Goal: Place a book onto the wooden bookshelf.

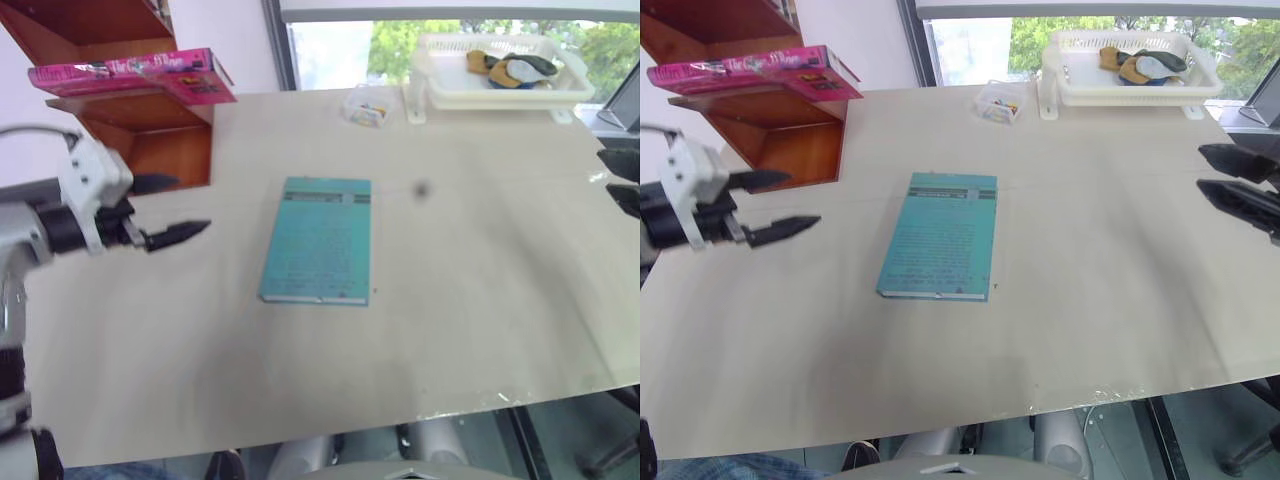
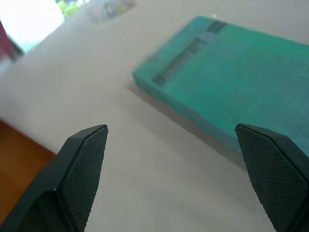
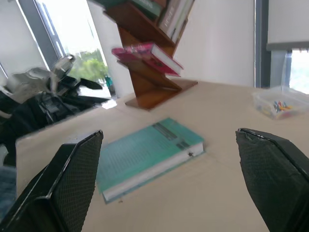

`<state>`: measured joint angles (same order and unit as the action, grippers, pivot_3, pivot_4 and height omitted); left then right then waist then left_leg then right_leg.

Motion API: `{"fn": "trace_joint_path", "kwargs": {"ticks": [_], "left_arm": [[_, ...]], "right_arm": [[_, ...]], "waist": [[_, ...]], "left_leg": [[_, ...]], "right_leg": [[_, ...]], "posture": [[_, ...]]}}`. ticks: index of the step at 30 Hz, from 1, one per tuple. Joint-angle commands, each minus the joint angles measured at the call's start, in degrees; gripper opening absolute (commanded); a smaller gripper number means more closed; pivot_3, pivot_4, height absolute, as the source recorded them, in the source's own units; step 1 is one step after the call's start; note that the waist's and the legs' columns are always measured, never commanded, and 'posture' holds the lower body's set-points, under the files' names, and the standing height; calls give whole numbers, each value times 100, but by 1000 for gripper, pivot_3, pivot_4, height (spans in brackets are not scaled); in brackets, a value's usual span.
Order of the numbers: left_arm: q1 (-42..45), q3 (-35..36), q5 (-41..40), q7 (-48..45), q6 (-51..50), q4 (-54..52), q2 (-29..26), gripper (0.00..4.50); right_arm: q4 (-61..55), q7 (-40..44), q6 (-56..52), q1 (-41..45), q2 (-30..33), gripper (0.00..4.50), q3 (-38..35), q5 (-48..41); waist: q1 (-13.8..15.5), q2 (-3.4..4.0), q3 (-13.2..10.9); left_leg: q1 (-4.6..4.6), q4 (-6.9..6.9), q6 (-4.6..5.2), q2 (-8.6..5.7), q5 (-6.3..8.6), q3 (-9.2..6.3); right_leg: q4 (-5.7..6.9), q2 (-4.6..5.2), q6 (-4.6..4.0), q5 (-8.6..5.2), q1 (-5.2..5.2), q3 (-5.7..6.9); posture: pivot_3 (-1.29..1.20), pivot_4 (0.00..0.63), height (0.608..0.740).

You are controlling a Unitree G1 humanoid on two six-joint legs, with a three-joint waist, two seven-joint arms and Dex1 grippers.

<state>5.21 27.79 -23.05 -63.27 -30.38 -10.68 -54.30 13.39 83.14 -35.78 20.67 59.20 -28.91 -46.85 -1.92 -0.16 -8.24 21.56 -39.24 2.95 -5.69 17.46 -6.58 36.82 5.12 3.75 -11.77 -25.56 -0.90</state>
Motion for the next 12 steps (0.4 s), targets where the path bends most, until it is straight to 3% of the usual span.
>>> {"fn": "trace_joint_path", "kwargs": {"ticks": [1,8,12], "left_arm": [[-429,332,-168,448,-175,-399,312,4435],[-962,367,-194,732,-42,-183,596,4435],[-1218,350,-188,672,105,-53,607,4435]], "right_arm": [[63,193,418,-281,185,4500,81,425],[803,63,1914,-970,237,4500,585,1807],[965,-103,2231,-1211,219,4500,732,2167]], "waist": [[44,-5,1],[195,-2,12],[185,4,13]], "left_leg": [[2,-1,0,0,0,1],[-6,-5,-4,2,-2,2],[-6,-1,-4,2,-2,8]], "right_leg": [[-2,0,0,0,1,-1],[1,0,-8,7,7,-3],[0,0,-9,7,3,-3]], "posture": [[0,150,740],[0,150,740],[0,150,740]]}}
